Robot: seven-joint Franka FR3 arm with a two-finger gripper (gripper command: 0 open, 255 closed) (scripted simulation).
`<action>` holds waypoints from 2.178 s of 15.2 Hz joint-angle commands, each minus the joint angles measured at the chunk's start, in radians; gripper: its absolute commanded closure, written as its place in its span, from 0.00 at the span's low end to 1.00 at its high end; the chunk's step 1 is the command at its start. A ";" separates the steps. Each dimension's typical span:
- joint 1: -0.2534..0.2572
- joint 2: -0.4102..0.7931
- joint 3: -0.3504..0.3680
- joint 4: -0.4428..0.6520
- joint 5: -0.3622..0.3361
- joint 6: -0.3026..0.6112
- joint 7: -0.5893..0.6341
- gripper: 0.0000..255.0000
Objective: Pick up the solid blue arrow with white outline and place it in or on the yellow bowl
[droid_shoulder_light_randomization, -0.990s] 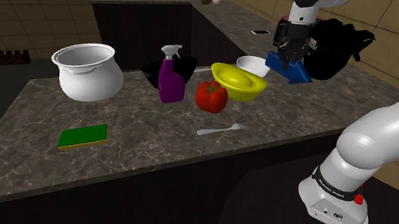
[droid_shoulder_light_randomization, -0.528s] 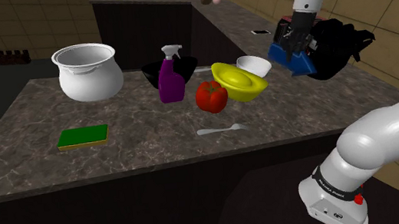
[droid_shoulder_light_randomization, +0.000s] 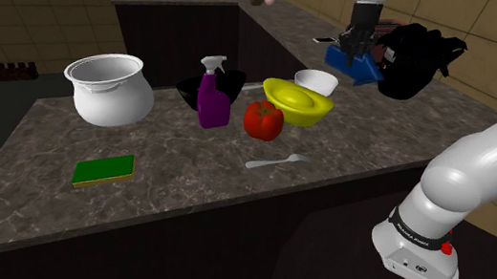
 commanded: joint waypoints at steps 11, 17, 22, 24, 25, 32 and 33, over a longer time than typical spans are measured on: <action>0.091 0.279 0.106 0.289 0.095 -0.008 0.170 1.00; 0.091 0.278 0.106 0.206 0.095 0.073 0.165 1.00; 0.091 0.282 0.106 0.144 0.096 0.140 0.161 1.00; 0.091 0.286 0.106 0.121 0.097 0.166 0.159 1.00; 0.091 0.289 0.106 0.103 0.097 0.188 0.158 1.00; 0.091 0.289 0.106 0.103 0.097 0.188 0.158 1.00; 0.091 0.289 0.106 0.103 0.097 0.188 0.158 1.00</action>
